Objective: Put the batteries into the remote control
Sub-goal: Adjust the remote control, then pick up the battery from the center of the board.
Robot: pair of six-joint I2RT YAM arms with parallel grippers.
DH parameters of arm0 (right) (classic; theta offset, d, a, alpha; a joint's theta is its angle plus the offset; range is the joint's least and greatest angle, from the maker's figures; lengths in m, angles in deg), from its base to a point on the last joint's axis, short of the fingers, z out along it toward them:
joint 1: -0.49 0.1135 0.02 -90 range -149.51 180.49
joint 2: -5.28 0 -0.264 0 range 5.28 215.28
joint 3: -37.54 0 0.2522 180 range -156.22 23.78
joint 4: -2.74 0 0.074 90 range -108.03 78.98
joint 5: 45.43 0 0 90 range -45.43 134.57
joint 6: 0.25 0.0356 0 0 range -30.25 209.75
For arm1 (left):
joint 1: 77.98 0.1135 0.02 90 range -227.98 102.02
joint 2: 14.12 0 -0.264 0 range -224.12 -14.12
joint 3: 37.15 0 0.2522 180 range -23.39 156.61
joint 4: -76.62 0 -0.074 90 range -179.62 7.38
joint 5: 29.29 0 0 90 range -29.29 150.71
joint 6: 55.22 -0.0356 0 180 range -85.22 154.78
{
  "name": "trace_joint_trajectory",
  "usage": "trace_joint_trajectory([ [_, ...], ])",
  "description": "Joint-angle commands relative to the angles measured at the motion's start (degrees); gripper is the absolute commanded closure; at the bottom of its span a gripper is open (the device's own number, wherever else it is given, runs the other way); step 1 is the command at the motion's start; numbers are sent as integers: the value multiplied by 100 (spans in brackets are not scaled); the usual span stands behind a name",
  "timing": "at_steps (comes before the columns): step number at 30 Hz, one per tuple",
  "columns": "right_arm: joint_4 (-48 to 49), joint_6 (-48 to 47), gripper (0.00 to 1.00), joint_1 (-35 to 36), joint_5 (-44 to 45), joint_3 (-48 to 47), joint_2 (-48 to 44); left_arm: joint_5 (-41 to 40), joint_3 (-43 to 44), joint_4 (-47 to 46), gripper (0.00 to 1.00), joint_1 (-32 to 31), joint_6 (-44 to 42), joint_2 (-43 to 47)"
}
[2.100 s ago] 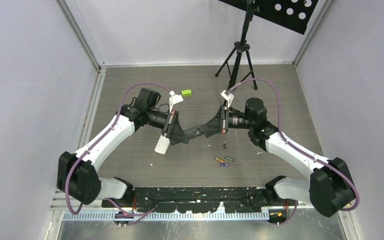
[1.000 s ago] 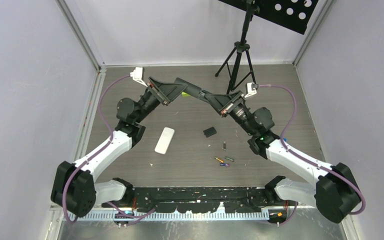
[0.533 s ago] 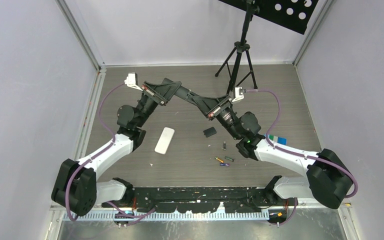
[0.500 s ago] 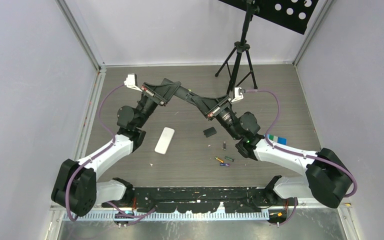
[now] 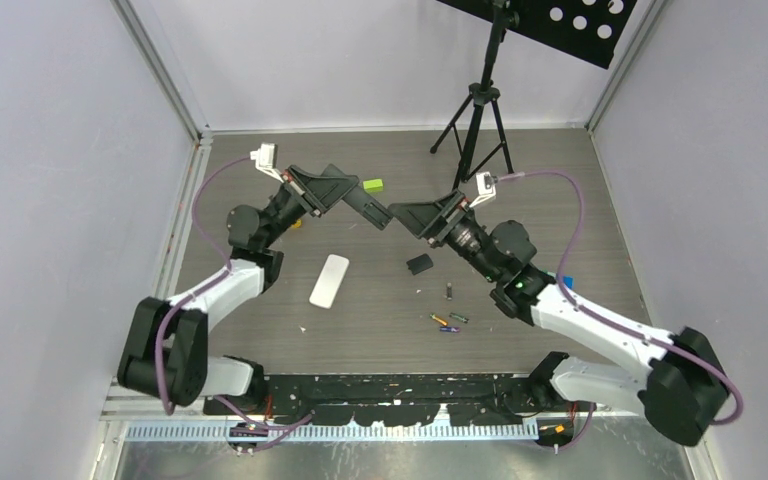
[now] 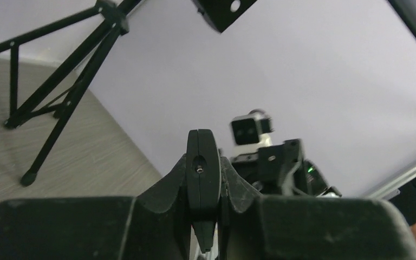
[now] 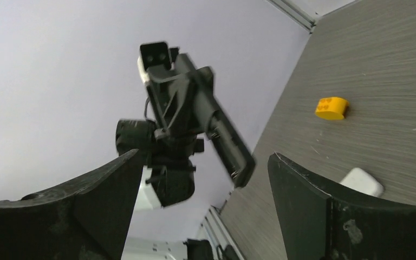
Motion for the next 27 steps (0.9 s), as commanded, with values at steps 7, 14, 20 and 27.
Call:
trace_joint_trajectory([
  [7, -5039, -1981, 24, -137, 476, -1194, -1174, 2290, 203, -1579, 100, 490, 601, -963],
  [14, -7263, -2053, 40, -181, 1319, -1742, -563, 2741, 48, -1211, 100, 475, 537, -951],
  [20, -7672, -1879, 39, -189, 1655, -1461, 187, 2723, 1, 894, 100, 18, -787, -494],
  [27, -7602, -1756, 43, -207, 1777, -1437, 1292, 1920, 630, 4742, 100, -973, -3367, 84],
])
